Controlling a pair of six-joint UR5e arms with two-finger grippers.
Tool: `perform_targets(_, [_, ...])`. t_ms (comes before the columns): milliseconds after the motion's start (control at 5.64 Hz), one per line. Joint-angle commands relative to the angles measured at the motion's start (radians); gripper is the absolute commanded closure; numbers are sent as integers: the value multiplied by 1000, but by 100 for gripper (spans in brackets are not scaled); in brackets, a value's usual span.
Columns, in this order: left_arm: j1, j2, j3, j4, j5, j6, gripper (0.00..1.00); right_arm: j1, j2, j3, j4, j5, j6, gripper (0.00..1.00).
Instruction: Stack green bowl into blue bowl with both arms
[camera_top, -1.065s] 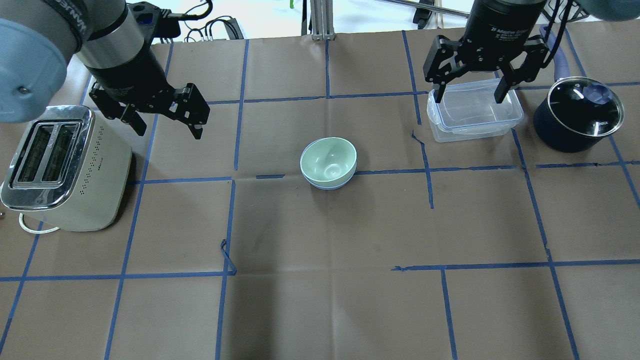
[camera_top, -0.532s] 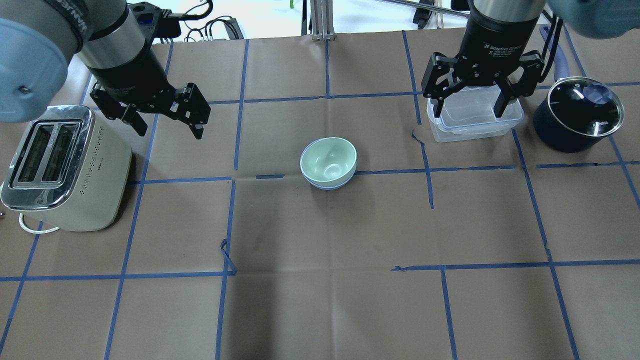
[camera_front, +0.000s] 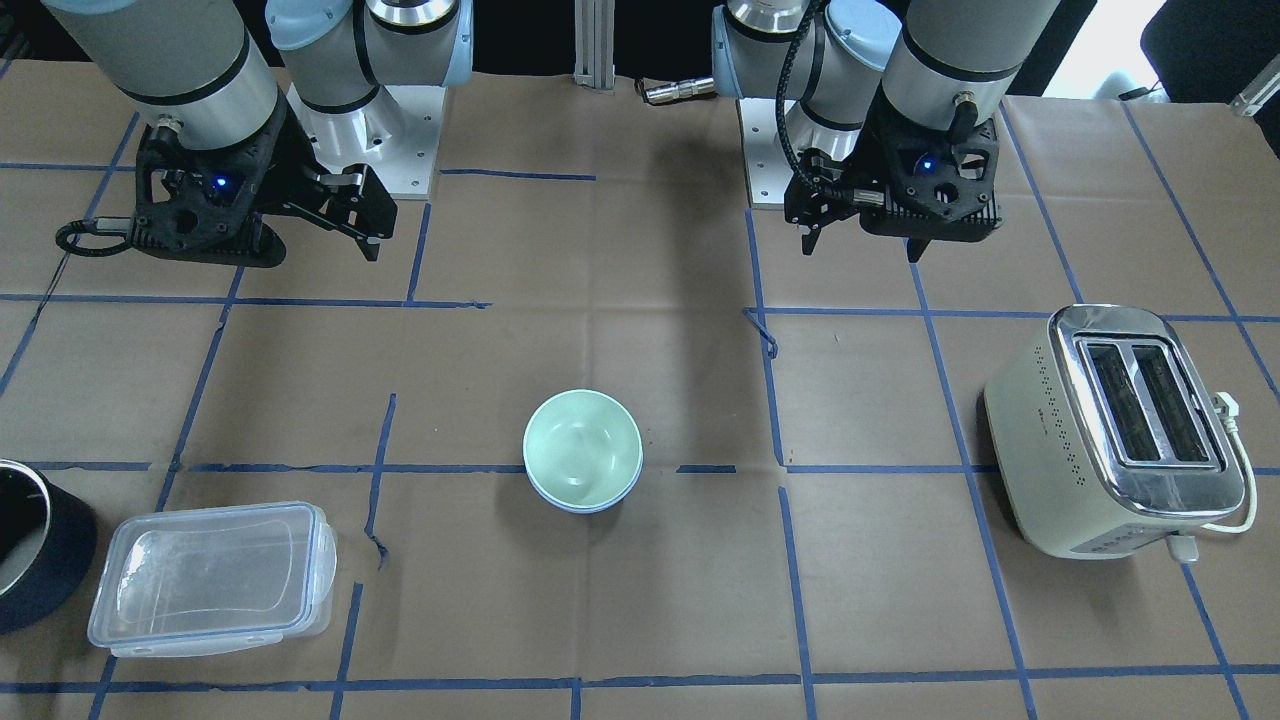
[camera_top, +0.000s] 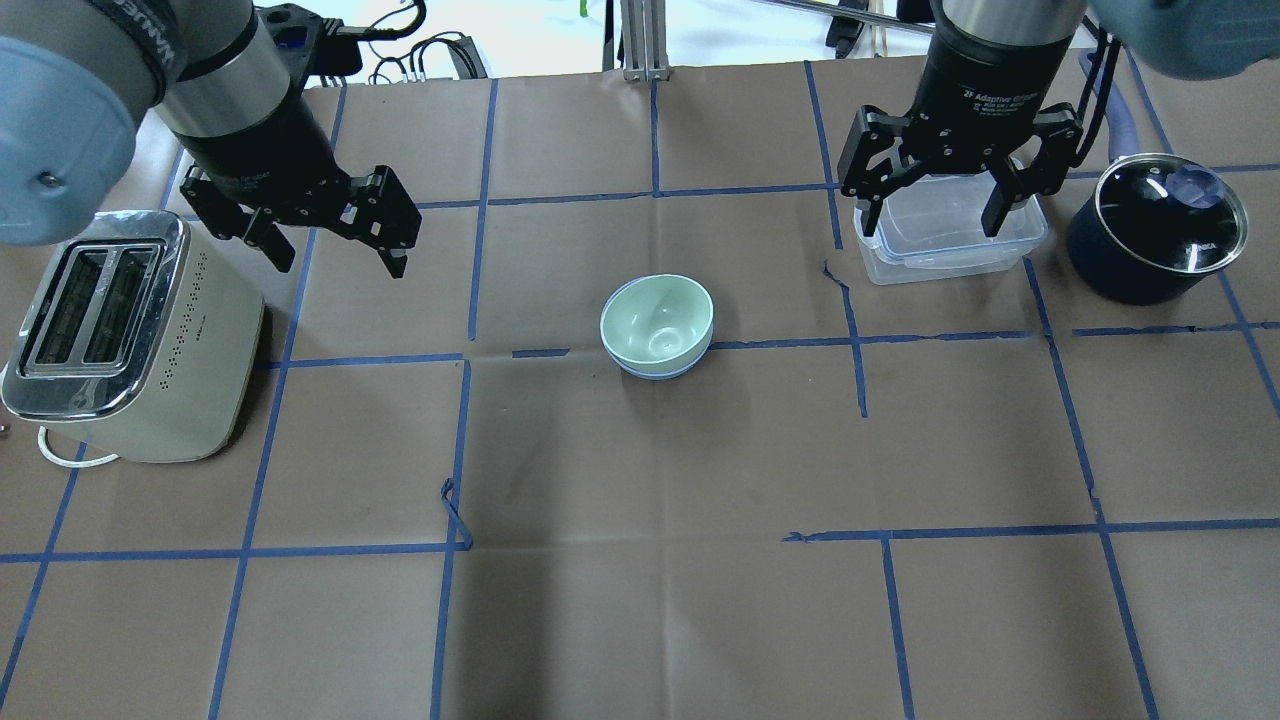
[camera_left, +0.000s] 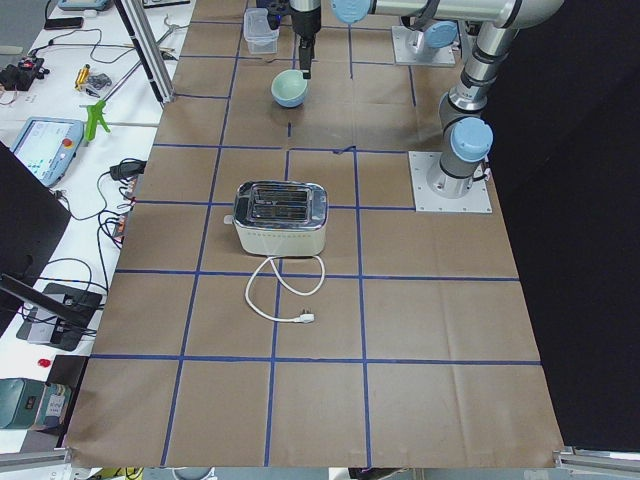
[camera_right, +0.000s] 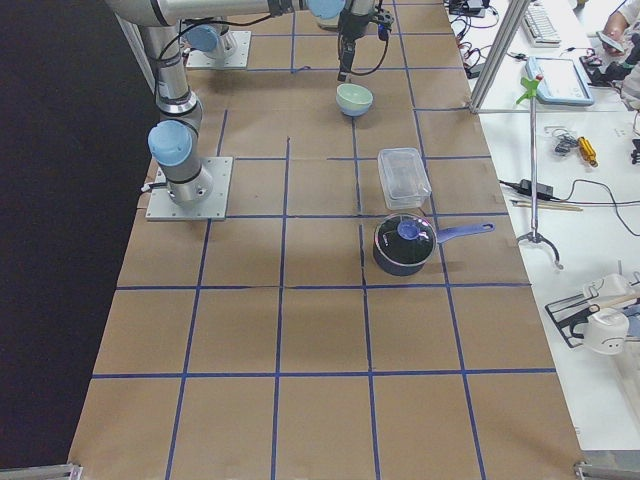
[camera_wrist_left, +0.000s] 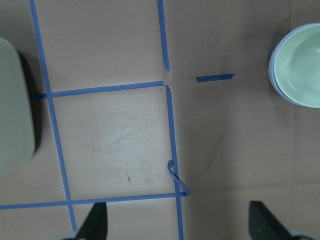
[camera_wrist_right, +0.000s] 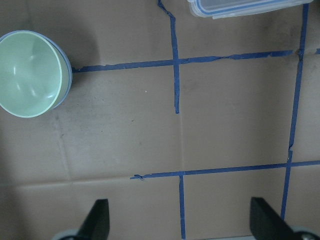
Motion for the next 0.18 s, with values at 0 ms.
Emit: perform_targets(0, [0,2,0,2,-3,-3,1,0,-3,6,-1,-1,0,0])
